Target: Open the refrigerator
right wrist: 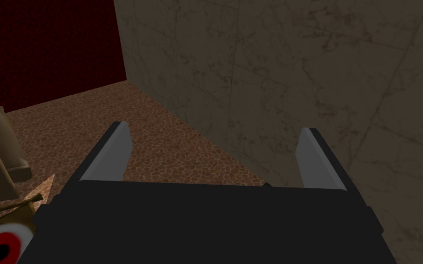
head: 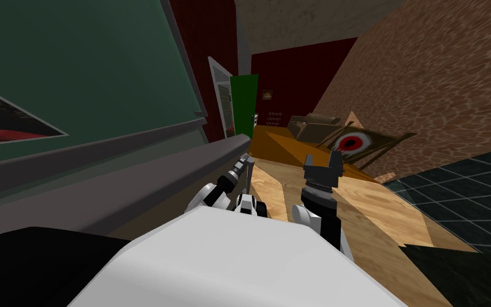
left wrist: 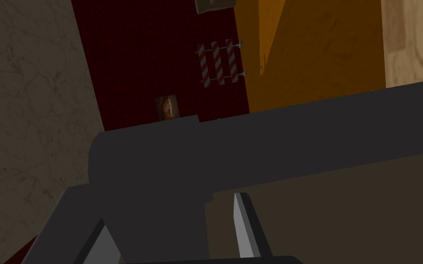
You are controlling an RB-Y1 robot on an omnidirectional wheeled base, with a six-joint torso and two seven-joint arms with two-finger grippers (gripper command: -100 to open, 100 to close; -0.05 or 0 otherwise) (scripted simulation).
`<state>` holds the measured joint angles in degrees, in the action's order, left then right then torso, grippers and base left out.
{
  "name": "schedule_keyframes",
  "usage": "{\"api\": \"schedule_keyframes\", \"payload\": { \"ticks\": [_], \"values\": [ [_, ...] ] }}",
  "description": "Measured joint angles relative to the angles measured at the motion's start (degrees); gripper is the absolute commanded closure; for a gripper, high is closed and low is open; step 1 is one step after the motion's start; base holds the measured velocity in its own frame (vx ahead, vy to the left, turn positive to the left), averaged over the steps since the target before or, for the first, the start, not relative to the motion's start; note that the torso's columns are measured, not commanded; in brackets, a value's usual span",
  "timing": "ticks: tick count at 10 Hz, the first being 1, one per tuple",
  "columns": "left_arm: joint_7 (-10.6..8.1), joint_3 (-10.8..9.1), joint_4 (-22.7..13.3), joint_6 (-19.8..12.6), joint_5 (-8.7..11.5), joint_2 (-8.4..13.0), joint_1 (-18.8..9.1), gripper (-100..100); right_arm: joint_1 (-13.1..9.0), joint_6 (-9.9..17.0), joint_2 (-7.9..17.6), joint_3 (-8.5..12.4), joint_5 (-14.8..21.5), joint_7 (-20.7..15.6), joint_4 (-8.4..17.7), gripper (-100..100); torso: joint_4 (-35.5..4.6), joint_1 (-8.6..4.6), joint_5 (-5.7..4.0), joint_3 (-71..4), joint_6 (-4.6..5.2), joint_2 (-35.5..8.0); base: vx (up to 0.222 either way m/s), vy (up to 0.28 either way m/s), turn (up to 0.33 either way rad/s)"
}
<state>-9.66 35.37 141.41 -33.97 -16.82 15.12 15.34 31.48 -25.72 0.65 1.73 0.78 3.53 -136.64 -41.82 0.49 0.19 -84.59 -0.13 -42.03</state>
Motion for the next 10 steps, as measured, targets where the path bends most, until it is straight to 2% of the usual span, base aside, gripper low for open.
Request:
{"api": "schedule_keyframes", "payload": {
  "ticks": [2,4,5,10],
  "values": [
    [1.20,3.21,-0.2,-0.6,-2.6,-2.3,0.6,100,0.0,0.0,0.0,0.0,0.0,0.0,0.0,0,-0.1,-0.09,-0.06,0.1,-0.08,-0.2,-0.126,0.014,-0.132],
    [1.59,3.27,-0.2,-0.7,-3.7,-2.5,0.5,100,0.0,0.0,0.0,0.0,0.0,0.0,0.0,0,-0.2,0.18,-0.14,0.1,-0.32,-0.3,-0.022,-0.010,0.014],
    [1.71,3.36,-0.5,-1.4,-3.4,-2.4,-0.1,100,0.0,0.0,0.0,0.0,0.0,0.0,0.0,0,-0.1,0.20,-0.12,0.1,-0.22,-0.2,0.006,0.007,0.000],
    [1.92,3.40,-0.4,-0.8,-4.1,-2.9,0.2,100,0.0,0.0,0.0,0.0,0.0,0.0,0.0,0,-0.1,0.14,-0.01,0.2,-0.20,-0.3,0.003,0.004,0.005]
  ]
}}
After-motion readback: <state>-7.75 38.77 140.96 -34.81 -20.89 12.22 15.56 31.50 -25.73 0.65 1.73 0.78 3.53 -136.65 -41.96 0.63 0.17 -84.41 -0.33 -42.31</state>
